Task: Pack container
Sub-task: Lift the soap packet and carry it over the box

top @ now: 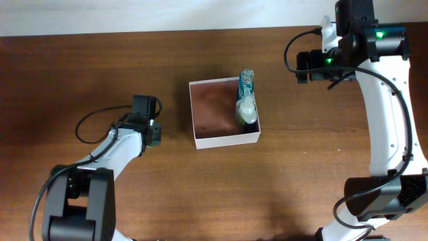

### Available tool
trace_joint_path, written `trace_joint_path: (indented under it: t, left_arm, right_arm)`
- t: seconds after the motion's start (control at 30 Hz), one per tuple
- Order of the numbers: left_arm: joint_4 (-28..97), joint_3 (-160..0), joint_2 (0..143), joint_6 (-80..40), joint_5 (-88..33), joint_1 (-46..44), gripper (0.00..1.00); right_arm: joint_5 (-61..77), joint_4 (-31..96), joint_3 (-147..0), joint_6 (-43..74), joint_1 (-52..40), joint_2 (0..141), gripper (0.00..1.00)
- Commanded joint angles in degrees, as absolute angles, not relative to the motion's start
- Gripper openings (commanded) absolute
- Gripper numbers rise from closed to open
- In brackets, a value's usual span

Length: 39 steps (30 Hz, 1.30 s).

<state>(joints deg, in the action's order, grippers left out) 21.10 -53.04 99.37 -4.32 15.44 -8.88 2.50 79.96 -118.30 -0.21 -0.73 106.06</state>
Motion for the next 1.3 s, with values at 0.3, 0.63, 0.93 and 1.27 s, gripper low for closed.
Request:
trace_joint_path:
  t: [0.3, 0.63, 0.93, 1.27]
  left_arm:
    - [20.8, -54.8, 81.8, -7.5, 16.6, -15.2, 0.44]
    - [13.6, -54.8, 76.9, -24.5, 0.6, -21.2, 0.34]
    - [7.6, -56.0, 77.0, -27.8, -1.4, -26.8, 0.34]
    - [22.3, -71.8, 82.9, -26.2, -2.0, -27.0, 0.33]
  right_arm:
    - [2.8, 80.0, -119.2, -0.1, -0.6, 105.5, 0.98]
    - [2.8, 80.0, -119.2, -0.1, -0.6, 105.5, 0.98]
    - [2.8, 80.0, -119.2, -0.1, -0.6, 105.5, 0.98]
    - [2.8, 80.0, -119.2, -0.1, -0.6, 105.5, 0.98]
